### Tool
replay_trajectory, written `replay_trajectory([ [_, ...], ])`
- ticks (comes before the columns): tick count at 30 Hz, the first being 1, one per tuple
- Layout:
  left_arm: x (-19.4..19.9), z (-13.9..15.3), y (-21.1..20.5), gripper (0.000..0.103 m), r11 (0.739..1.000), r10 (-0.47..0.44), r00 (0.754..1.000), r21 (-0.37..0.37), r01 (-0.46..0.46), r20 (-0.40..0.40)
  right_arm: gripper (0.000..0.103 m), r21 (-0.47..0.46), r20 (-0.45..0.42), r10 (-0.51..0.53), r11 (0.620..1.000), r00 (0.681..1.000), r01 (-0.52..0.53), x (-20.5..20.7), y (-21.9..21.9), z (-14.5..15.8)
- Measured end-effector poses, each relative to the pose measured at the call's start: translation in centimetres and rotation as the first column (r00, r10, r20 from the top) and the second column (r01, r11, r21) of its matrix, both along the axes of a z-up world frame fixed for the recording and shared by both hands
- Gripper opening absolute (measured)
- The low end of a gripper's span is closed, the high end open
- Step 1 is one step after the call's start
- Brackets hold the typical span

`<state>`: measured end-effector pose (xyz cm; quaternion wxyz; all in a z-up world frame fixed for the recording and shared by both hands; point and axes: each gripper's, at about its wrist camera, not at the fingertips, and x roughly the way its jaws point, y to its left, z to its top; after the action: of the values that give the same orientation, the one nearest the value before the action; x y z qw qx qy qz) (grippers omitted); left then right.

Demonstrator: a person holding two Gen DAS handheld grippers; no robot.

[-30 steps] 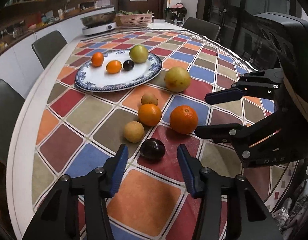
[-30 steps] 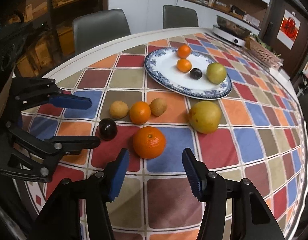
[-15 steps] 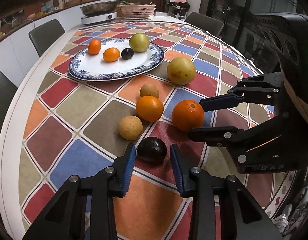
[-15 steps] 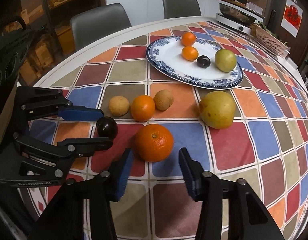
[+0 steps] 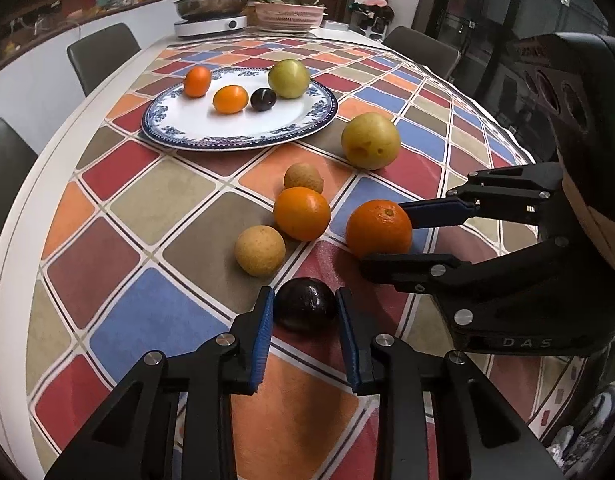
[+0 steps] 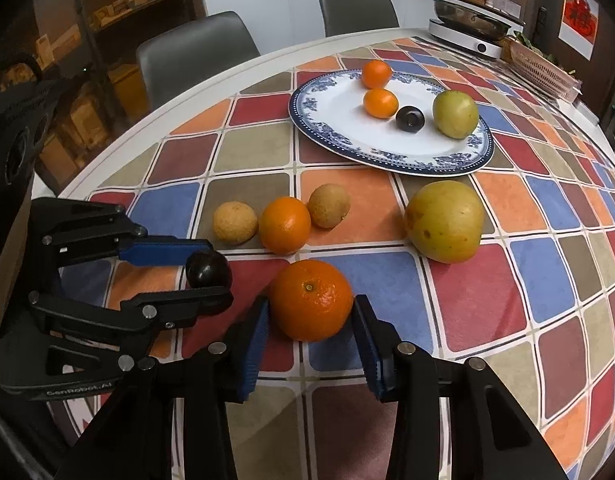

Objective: Organize fruits
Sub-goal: 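Grasp the dark plum with the left gripper while the right grasps a mandarin, then lift the plum and mandarin and carry them toward the plate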

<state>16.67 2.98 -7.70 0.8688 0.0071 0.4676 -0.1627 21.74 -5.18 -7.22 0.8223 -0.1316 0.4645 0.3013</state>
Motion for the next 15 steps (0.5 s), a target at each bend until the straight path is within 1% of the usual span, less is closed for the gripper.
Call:
replay_trajectory([
  [5,-0.3,0.2,0.1,0.031,1.0,0.027,1.0,-0.012,-0.027,-0.001,0.042,0.012,-0.005,-0.012,1.0,1.0,0.012,0.0,-0.2,0.0],
  [11,-0.8,1.3,0.2,0.031,0.998,0.057,0.998,-0.006,-0.057,0.031,0.042,0.034,0.012,-0.042,0.999,0.999,0.042,-0.4,-0.8,0.6],
  [15,-1.0,2.2,0.2,0.031,0.998,0.069,0.996,0.004,-0.069,0.059,0.042,0.048,0.038,-0.064,0.997,0.997,0.062,-0.8,-1.2,1.5],
])
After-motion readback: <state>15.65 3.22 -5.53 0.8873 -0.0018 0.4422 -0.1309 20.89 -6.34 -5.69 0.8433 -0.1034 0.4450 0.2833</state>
